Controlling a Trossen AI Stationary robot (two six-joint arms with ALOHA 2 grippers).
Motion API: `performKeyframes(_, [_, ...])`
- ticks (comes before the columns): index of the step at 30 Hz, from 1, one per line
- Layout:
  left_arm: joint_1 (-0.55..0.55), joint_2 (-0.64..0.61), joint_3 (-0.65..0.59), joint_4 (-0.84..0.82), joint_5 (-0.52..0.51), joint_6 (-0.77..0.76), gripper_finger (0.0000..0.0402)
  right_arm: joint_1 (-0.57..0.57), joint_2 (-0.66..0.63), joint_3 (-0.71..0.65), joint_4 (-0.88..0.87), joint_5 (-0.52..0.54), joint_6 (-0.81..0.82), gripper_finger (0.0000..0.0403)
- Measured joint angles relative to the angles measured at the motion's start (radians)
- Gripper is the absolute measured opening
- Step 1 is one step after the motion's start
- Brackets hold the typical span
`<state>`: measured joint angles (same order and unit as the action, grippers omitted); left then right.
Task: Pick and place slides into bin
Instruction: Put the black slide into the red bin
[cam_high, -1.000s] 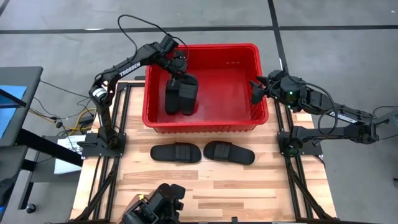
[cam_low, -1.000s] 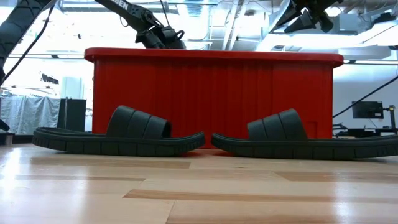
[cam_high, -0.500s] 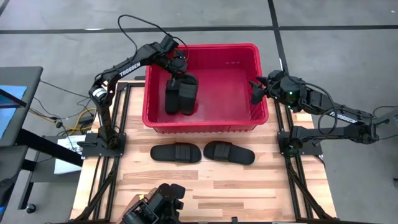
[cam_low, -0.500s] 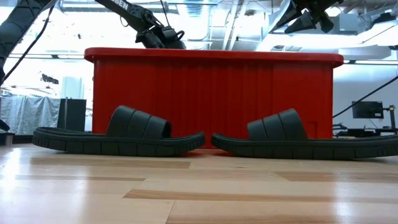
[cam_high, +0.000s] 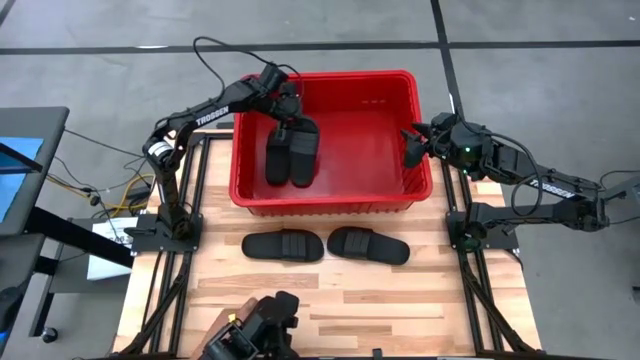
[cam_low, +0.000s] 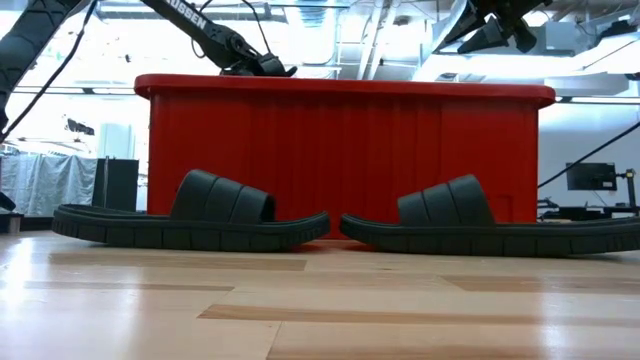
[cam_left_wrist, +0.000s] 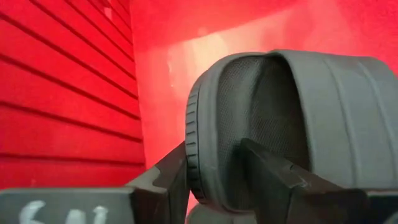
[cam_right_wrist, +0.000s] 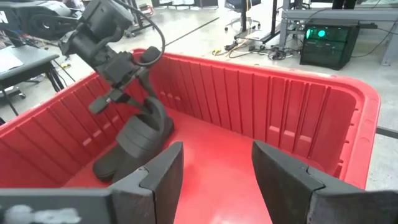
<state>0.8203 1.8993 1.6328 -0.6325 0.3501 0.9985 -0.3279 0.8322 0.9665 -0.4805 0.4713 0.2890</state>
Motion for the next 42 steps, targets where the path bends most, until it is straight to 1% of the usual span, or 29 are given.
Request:
performKeyframes(6, [-0.002, 0.001, -0.001, 0.049, 0.001, 0.014, 0.0126, 0.000, 0.000, 0.000, 0.000, 0.000, 0.000, 0.0182])
performKeyframes(19, [-0.002, 0.001, -0.001, 0.064, -0.046, 0.033, 0.0127, -0.005, 0.000, 0.000, 0.000, 0.000, 0.000, 0.0182])
performKeyframes(31, [0.000, 0.001, -0.001, 0.068, -0.057, 0.033, 0.0170, -0.009, 0.000, 0.000, -0.006, 0.000, 0.000, 0.0182])
performKeyframes(42, [-0.001, 0.001, -0.001, 0.076, -0.061, 0.043, 0.0174, -0.009, 0.000, 0.000, -0.014, 0.000, 0.000, 0.0182])
